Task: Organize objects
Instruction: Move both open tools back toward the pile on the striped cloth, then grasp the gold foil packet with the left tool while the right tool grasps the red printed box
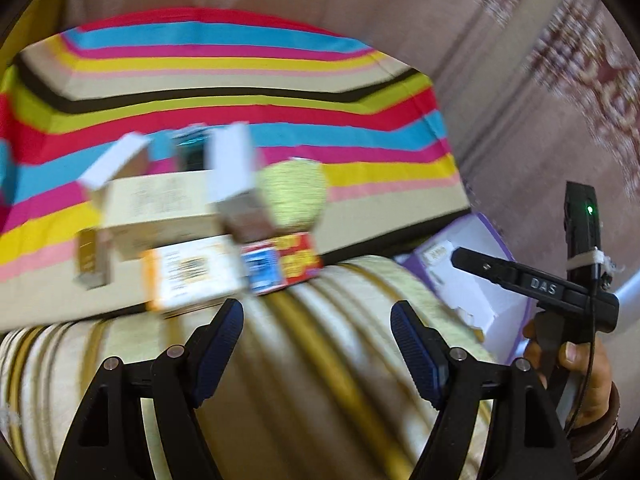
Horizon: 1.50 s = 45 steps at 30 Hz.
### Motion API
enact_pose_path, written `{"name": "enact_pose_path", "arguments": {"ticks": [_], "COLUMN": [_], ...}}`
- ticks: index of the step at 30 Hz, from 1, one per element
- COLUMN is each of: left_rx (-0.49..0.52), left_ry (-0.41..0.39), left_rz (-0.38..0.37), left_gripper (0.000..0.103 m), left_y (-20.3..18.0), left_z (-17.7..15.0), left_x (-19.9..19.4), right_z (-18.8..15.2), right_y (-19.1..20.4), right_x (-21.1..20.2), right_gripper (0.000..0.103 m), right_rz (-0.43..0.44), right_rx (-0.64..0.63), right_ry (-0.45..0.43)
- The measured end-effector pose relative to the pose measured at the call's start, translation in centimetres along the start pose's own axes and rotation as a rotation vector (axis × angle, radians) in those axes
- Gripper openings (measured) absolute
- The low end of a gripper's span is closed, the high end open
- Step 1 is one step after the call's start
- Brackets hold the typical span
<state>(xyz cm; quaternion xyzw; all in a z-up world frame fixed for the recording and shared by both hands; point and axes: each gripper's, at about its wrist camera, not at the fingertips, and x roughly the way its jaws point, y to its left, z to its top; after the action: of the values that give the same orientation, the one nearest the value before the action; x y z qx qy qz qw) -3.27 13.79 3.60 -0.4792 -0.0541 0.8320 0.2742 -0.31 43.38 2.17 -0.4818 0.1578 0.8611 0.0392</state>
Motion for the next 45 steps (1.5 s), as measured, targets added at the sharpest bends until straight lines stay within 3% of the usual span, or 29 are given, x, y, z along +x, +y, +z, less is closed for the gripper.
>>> {"name": "enact_pose_path", "arguments": {"ticks": [8, 21, 24, 26, 42, 45], "left_rx": [-0.112, -0.206, -0.204, -0.208, -0.204, -0.205], "left_ry": [-0.009, 0.027, 0.035, 0.049, 0.101, 0.102], "left_rz": [0.082, 0.217, 0.258, 0.280, 0.363, 0.368], "left_gripper": [0.077, 0.077, 0.075, 0.068, 0.052, 0.045], "left_y": [6.2, 11.7, 12.5, 13.1, 14.9, 15.1], "left_z": [-1.0, 0.5, 1.3, 1.8, 3.1, 3.2], "left_x": [-2.0, -1.4, -0.8, -0.2, 3.3, 3.7], "right_z": [-0.6, -1.4, -1.5, -1.5, -0.5, -0.2], "right_y": [6.6, 15.3, 16.3, 16.6, 17.5, 17.6], "right_x": [2.2, 6.3, 7.2, 7.7, 10.7, 11.2], "right_gripper": [0.092, 0.093, 0.093, 0.093, 0.093, 0.093], "right_rz": [0.061, 0.007, 0.000, -0.007, -0.039, -0.050], "right_rx": [-0.138, -0.405, -0.434, -0.444, -0.453, -0.450], "right_ry": [0.066, 0.123, 0.125, 0.128, 0.155, 0.153]}}
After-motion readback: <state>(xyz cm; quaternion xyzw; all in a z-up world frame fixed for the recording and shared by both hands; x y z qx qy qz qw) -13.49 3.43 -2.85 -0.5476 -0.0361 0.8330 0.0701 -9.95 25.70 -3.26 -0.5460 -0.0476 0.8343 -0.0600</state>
